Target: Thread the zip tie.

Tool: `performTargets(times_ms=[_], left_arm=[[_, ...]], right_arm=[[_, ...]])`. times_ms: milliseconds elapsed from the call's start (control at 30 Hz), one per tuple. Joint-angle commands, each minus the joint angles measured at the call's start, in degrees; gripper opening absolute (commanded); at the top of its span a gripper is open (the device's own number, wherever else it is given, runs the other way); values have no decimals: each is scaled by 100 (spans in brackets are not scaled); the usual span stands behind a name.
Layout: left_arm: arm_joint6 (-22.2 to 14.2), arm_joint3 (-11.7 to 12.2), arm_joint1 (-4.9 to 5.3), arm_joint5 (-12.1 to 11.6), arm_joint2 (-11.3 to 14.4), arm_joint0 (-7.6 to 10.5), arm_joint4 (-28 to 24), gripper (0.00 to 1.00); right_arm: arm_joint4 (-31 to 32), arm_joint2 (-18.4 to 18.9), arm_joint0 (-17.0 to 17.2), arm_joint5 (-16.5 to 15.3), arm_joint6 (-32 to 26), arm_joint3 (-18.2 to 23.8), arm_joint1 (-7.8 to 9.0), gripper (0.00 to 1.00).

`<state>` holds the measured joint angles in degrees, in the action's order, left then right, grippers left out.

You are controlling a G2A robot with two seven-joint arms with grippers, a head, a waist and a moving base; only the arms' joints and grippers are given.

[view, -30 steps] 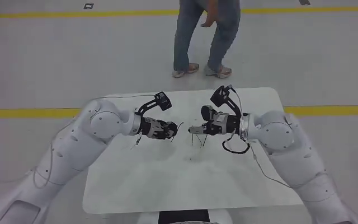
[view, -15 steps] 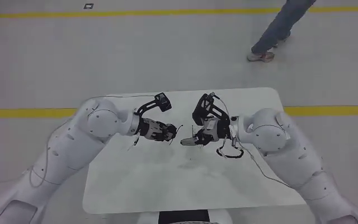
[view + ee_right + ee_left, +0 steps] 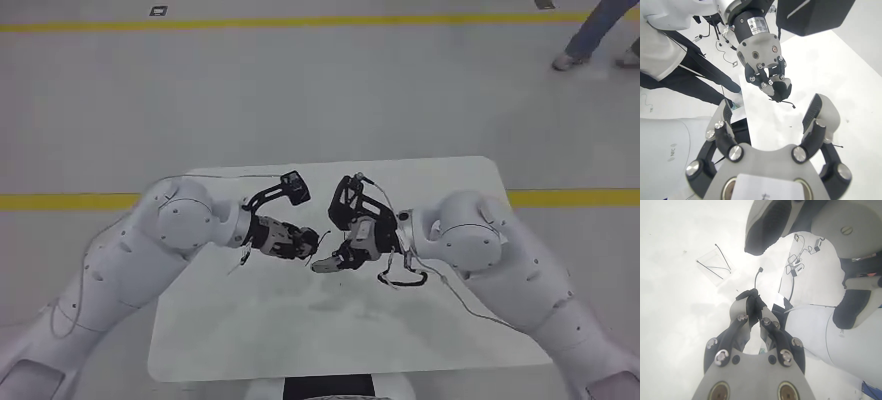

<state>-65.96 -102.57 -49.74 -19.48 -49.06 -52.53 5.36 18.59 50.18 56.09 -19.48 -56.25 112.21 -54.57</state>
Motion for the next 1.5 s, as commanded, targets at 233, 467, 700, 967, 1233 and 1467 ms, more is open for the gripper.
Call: performTargets(times_ms=[233, 467, 700, 967, 1233, 1467], left_arm=[[-28, -68, 22, 0, 15, 0, 18, 0], [54, -169, 51, 0, -3, -32, 38, 0], [59, -168, 114, 0, -115, -51, 38, 0], [70, -163, 127, 0, -138, -58, 90, 0], [134, -153, 167, 0, -202, -132, 26, 0], [23, -165, 228, 0, -277, -169, -27, 0]], right_arm=[[99, -110, -116, 0, 160, -62, 24, 100], [558, -98, 29, 0, 477, 64, 85, 100], [627, -318, -55, 0, 533, 154, 183, 100], [647, -314, -30, 6, 597, 153, 181, 100], [1143, -146, 129, 0, 824, 65, 225, 100], [1341, -184, 190, 0, 971, 211, 312, 78]])
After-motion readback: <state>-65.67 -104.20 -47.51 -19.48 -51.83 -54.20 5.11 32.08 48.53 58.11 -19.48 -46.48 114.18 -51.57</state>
